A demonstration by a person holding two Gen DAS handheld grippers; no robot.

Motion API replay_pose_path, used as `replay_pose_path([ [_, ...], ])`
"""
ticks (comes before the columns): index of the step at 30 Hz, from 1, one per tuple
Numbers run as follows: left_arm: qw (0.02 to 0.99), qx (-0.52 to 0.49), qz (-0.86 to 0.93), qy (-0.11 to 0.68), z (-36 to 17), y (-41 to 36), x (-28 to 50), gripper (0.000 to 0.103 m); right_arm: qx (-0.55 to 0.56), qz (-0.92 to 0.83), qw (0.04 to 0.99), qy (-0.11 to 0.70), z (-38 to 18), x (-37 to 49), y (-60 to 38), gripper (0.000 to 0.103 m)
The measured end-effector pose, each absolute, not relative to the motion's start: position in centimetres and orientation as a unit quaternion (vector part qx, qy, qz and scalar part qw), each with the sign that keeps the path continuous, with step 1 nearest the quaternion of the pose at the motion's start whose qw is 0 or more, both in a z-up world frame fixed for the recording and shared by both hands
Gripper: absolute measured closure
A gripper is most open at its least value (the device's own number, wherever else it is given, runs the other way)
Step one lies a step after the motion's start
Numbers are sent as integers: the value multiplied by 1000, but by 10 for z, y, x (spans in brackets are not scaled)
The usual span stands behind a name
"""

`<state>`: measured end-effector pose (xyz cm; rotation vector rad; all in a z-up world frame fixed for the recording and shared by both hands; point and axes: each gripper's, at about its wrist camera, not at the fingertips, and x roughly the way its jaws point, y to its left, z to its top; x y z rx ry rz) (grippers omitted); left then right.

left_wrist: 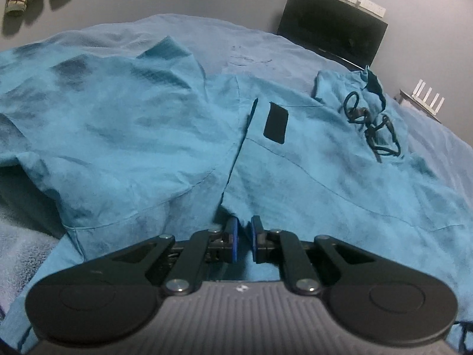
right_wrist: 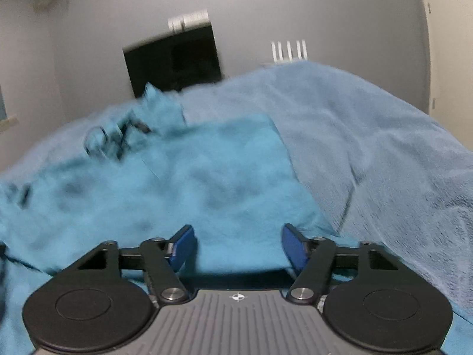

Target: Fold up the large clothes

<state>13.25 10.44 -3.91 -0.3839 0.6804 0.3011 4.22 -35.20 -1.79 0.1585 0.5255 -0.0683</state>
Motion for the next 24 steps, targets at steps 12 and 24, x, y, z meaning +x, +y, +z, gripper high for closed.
replay_pose_path([
  [12,945,-138,125,268,-18,91,115,20,93,-10,965,245,-18,44,-351,13],
  [24,924,-111,257,262,35,187,99,0,32,23,973,228,-1,37,-320,0],
])
